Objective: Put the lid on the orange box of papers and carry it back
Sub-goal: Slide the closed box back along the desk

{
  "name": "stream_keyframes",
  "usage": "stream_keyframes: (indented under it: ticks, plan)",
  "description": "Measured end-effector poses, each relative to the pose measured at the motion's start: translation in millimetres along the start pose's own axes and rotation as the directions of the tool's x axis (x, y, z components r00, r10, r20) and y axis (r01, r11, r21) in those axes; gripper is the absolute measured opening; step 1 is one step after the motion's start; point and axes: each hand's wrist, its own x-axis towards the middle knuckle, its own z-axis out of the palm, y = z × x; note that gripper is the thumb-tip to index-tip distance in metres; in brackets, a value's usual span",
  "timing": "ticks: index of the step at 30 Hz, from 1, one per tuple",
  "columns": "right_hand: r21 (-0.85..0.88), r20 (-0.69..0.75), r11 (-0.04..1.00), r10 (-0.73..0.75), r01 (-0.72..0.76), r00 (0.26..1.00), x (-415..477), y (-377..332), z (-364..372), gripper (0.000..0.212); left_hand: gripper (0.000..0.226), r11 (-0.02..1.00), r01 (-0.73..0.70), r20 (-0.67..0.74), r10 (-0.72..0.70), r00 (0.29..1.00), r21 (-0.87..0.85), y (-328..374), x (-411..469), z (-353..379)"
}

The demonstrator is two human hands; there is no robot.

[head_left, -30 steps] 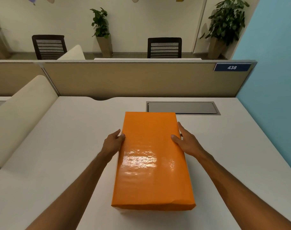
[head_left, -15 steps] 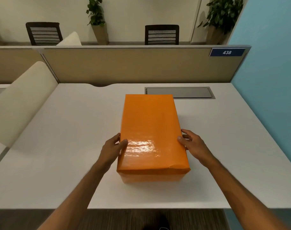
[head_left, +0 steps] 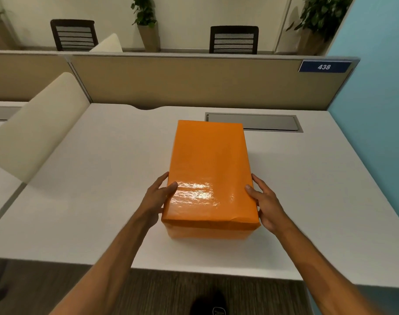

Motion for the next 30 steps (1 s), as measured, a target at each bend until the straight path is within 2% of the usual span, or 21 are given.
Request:
stream_keyframes:
  ticks: [11, 20, 26, 30]
  plan:
    - [-0.035, 0.099, 0.999, -0.009, 0.012, 0.995, 11.9, -15.9, 16.3, 0.074, 0.059, 0.998, -0.056, -0.077, 0.055, 0.995, -0.007, 16.2, -8.2, -19.5]
    - [-0.076, 0.194, 0.996, -0.031, 0.047, 0.980, 39.7, -40.1, 61.8, 0.076, 0.071, 0.993, -0.109, -0.185, 0.098, 0.978, -0.050, 37.2, -9.2, -58.1]
    - [-0.118, 0.179, 0.992, -0.011, 0.033, 0.984, 61.5, -48.8, 110.5, 0.087, 0.050, 0.988, -0.141, -0.210, 0.126, 0.970, -0.062, 47.3, 3.3, -101.6]
    - [-0.104, 0.200, 0.994, 0.003, 0.018, 0.980, 77.7, -49.0, 151.4, 0.070, 0.040, 0.986, -0.151, -0.216, 0.134, 0.967, -0.065, 54.7, 20.6, -141.0]
